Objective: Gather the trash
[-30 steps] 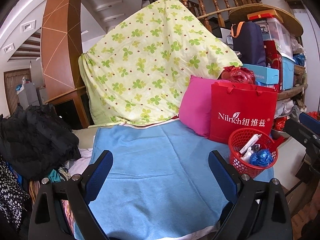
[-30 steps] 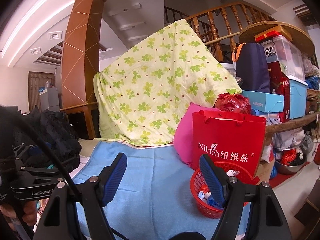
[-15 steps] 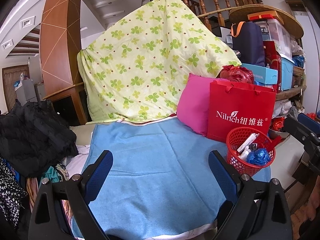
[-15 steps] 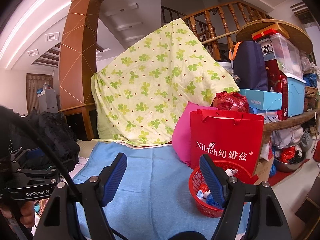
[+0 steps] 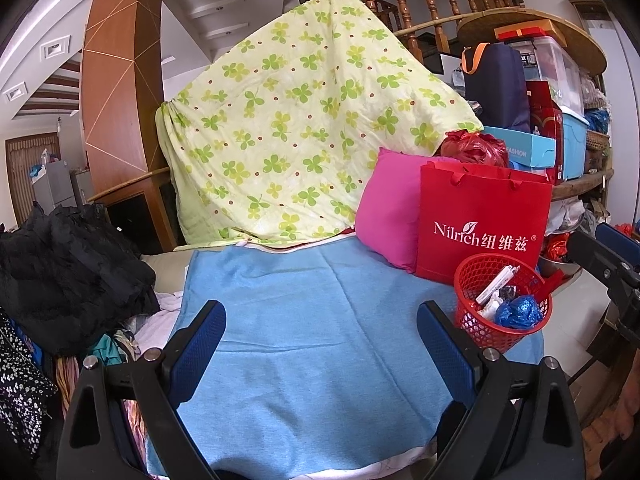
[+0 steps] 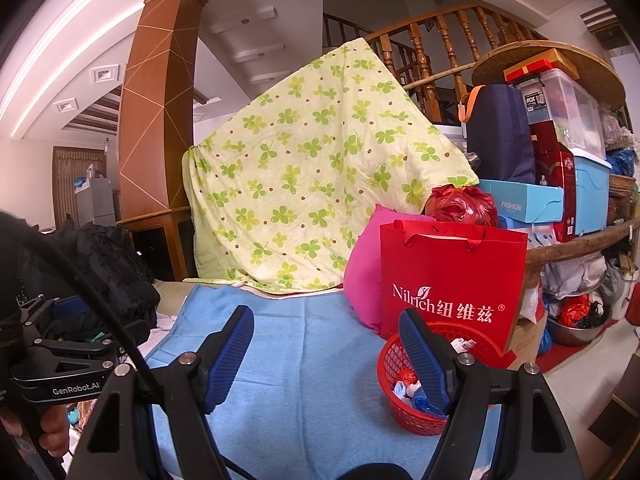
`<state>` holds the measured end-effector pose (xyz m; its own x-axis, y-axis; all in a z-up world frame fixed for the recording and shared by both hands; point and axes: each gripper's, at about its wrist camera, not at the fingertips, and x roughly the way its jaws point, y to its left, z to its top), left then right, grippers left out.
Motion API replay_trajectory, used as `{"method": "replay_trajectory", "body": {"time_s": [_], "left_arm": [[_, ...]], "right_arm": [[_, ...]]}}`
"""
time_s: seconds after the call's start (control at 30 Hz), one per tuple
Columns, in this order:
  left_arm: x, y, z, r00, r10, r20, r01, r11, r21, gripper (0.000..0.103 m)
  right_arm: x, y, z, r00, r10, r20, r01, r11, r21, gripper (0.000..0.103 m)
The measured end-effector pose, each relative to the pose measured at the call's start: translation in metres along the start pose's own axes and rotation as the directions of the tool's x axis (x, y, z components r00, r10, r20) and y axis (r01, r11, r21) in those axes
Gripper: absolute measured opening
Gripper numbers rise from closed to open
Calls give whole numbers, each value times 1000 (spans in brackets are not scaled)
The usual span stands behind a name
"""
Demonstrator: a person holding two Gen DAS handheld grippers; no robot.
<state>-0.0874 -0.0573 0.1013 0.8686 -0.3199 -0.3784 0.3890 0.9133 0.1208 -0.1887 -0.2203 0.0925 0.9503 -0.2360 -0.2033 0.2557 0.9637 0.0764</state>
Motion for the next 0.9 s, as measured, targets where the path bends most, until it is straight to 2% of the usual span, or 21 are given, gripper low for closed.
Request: {"method": "replay_trajectory", "body": {"time_s": [0.9], "left_arm": [[-3, 0, -4, 1000, -1, -10, 2, 999, 35, 96]], "right_arm": [[1, -7, 1, 1000, -6, -11, 6, 1000, 12, 78]]}}
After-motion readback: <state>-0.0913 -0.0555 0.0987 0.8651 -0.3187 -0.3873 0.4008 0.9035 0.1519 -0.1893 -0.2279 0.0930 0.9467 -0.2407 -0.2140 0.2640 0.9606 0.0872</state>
